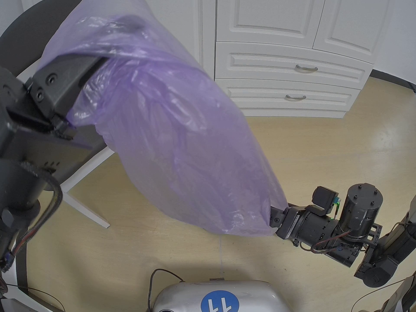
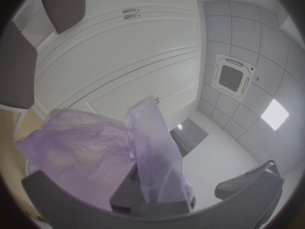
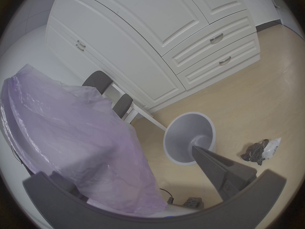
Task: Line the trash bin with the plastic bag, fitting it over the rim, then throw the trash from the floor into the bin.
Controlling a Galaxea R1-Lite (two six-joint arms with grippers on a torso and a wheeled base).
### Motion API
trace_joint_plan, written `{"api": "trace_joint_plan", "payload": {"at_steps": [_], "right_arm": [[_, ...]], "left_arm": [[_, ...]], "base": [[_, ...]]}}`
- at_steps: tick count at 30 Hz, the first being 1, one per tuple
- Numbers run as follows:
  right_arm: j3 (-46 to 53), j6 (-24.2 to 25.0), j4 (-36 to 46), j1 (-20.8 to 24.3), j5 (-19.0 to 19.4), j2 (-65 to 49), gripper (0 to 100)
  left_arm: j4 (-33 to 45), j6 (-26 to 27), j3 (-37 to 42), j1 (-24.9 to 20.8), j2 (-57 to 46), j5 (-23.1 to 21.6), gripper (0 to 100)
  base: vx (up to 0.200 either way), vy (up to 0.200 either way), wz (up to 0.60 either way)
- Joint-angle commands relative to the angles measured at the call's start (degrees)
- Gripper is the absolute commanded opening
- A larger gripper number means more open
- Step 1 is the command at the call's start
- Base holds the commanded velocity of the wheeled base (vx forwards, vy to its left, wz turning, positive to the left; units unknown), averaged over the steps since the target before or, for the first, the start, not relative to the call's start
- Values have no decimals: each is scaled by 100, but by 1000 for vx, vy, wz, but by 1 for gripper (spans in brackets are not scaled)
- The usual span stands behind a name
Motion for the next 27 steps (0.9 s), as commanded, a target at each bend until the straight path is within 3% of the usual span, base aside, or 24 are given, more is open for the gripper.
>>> {"api": "trace_joint_plan", "payload": {"at_steps": [1,10,27], "right_arm": [[-18,40,-21,36,6,92,100],[78,470,-1181,256,-12,593,100],[149,470,-1225,274,-12,953,100]], "left_arm": [[0,-5,2,-10,30,6,0],[-360,-49,55,-46,197,6,0],[-545,-58,63,-72,170,15,0]], "base": [[0,0,0],[0,0,0],[0,0,0]]}}
